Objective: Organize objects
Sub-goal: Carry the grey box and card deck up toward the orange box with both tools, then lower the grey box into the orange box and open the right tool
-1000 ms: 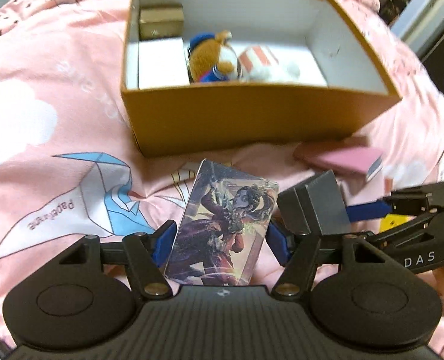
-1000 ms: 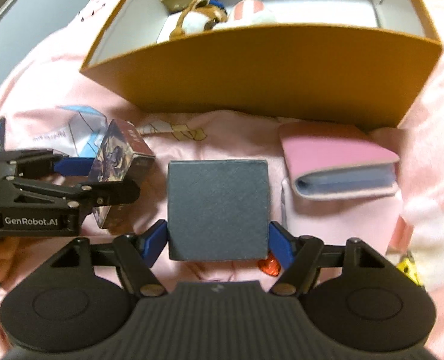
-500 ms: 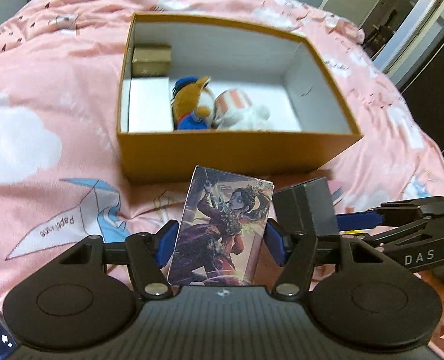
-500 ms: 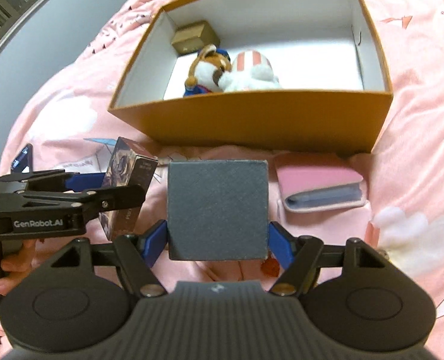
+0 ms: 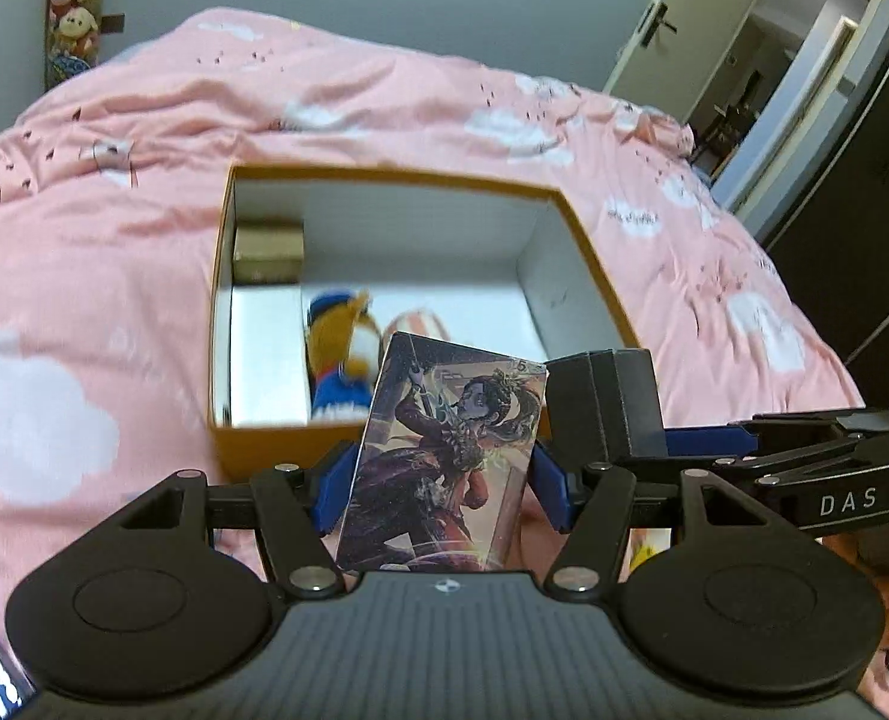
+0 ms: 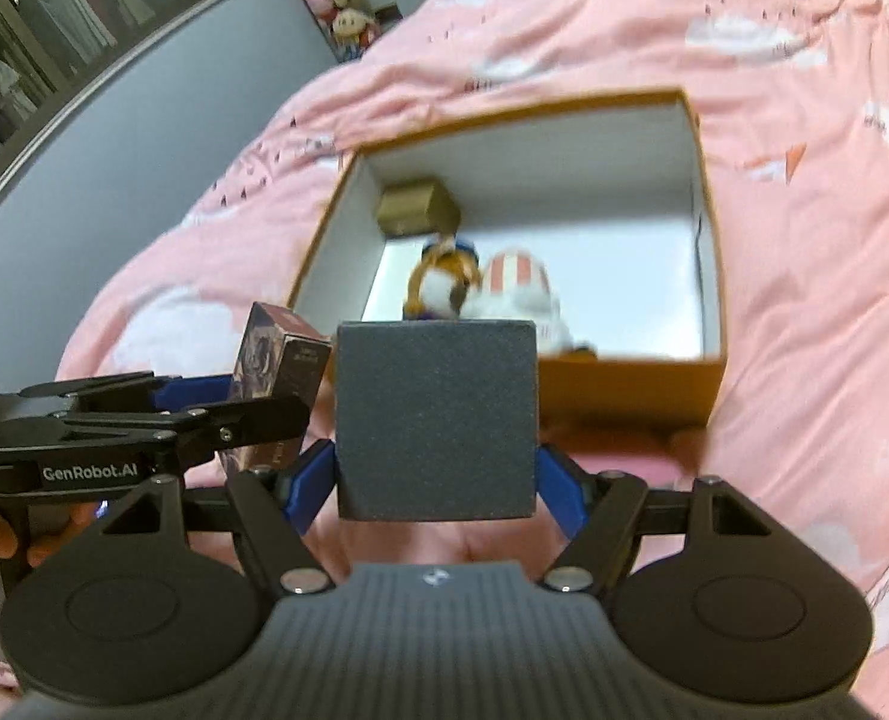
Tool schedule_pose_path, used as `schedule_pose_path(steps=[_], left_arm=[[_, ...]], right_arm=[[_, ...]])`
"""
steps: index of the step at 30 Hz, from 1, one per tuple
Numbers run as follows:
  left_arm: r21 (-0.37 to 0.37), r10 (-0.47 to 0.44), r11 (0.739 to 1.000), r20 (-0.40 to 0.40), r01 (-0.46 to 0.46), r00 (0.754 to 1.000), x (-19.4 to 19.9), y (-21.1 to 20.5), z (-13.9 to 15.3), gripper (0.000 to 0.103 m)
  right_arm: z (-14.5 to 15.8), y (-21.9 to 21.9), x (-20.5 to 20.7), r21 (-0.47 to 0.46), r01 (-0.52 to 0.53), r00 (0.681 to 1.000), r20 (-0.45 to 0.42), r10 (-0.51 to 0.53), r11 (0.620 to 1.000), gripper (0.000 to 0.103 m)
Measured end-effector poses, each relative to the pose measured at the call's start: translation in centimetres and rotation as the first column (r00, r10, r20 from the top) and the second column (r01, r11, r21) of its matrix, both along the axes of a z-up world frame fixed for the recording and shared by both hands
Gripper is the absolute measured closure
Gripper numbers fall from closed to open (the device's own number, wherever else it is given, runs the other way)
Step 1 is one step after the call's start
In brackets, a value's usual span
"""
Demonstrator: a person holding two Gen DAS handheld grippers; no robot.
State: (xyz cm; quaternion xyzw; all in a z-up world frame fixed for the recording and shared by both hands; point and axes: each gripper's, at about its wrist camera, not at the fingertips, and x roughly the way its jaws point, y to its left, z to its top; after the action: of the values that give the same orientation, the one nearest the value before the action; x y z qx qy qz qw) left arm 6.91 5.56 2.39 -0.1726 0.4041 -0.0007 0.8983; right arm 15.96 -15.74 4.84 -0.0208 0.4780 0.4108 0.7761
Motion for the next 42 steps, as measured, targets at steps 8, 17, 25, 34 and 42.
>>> schedule_pose_path(steps=[8, 17, 25, 34, 42], left_arm=[[0.017, 0.062, 0.998, 0.046, -0.063, 0.997, 3.6, 0.7, -0.3, 0.032], [0.035, 0.116, 0.992, 0.052, -0.117, 0.992, 7.3, 2.1, -2.1, 0.032], [0.038, 0.149, 0.988, 0.051, -0.151, 0.987, 9.5, 4.7, -2.8, 0.032], [0.046, 0.174, 0.983, 0.023, -0.175, 0.984, 11.5, 8.0, -3.4, 0.032], [0.007, 0.196, 0.981, 0.015, -0.196, 0.98, 12.3, 9.9, -3.5, 0.032]], right_arm=[[0.8, 1.7, 3.2, 0.025, 0.049, 0.997, 0.052, -0.051, 0.998, 0.03], [-1.1, 4.3, 7.9, 0.011, 0.112, 0.992, 0.052, -0.112, 0.994, 0.03], [-2.8, 7.3, 11.3, -0.01, 0.127, 0.991, 0.039, -0.127, 0.992, 0.03], [-4.4, 12.1, 14.4, -0.065, 0.104, 0.994, 0.041, -0.102, 0.992, 0.03], [-6.5, 15.4, 16.8, -0.104, 0.106, 0.994, 0.005, -0.106, 0.989, 0.03]])
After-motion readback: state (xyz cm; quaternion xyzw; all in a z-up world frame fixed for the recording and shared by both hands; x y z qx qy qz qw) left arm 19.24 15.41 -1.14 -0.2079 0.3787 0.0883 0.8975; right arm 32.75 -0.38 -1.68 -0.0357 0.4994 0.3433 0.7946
